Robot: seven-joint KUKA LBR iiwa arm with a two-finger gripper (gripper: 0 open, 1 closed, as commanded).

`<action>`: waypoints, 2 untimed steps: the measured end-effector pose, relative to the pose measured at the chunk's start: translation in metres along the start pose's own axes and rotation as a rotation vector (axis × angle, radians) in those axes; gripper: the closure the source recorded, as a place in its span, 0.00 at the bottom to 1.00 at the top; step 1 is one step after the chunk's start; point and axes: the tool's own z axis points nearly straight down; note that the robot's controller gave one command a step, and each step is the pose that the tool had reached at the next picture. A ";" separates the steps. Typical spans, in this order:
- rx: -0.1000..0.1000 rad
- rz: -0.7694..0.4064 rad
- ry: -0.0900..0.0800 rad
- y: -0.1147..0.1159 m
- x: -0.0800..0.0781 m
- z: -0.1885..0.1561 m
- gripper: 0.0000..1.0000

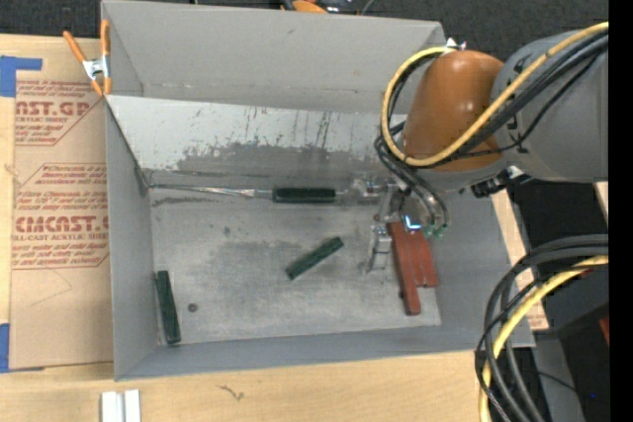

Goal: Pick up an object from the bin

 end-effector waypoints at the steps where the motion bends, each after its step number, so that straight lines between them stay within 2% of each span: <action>1: -0.002 -0.187 0.004 0.038 0.013 0.064 0.00; 2: -0.001 -0.186 0.001 0.037 0.011 0.062 1.00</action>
Offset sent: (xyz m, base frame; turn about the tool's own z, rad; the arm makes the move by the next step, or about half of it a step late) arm -0.0118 0.0362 -0.0625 -0.1857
